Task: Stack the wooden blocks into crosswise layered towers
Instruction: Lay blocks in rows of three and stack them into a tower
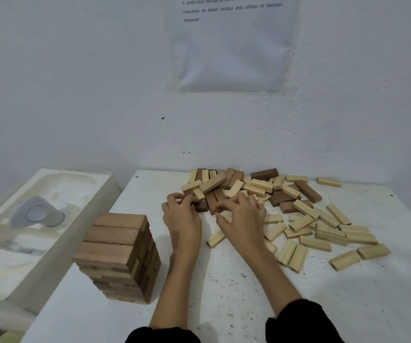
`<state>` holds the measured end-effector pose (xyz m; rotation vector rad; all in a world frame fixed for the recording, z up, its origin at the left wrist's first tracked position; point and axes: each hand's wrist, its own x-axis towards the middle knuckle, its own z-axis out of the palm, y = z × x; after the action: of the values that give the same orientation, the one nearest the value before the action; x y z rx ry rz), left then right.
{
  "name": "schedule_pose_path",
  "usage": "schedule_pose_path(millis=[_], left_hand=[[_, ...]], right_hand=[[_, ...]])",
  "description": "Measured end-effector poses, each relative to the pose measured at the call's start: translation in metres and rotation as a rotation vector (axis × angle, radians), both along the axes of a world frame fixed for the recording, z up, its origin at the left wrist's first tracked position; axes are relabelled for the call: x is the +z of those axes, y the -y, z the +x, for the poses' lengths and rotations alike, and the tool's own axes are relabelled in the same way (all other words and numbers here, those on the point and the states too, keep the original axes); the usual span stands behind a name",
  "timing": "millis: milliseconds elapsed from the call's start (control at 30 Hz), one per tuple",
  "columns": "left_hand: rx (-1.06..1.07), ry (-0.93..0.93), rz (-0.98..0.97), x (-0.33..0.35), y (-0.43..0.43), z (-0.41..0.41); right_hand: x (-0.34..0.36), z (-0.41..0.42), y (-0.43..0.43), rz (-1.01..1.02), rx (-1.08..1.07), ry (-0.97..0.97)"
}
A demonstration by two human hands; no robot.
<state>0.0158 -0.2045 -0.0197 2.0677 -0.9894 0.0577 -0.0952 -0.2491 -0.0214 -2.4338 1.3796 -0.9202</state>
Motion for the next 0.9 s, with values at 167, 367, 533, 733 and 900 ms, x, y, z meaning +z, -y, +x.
schedule_pose_path(millis=[167, 367, 533, 733, 900], left_hand=[[-0.039, 0.001, 0.055, 0.001, 0.0, -0.003], [-0.063, -0.012, 0.121, 0.0, 0.001, 0.001], [-0.061, -0.018, 0.127, 0.003, -0.001, 0.0], [-0.062, -0.051, 0.192, 0.01, -0.005, 0.002], [-0.069, -0.071, 0.196, 0.013, -0.006, 0.0]], right_hand=[[-0.002, 0.024, 0.001, -0.076, -0.141, -0.119], [-0.005, 0.022, 0.008, -0.118, -0.185, -0.056], [-0.005, 0.014, 0.006, -0.09, -0.152, -0.003], [-0.004, 0.003, -0.001, -0.164, -0.221, -0.034], [-0.008, -0.005, -0.002, -0.145, -0.255, -0.136]])
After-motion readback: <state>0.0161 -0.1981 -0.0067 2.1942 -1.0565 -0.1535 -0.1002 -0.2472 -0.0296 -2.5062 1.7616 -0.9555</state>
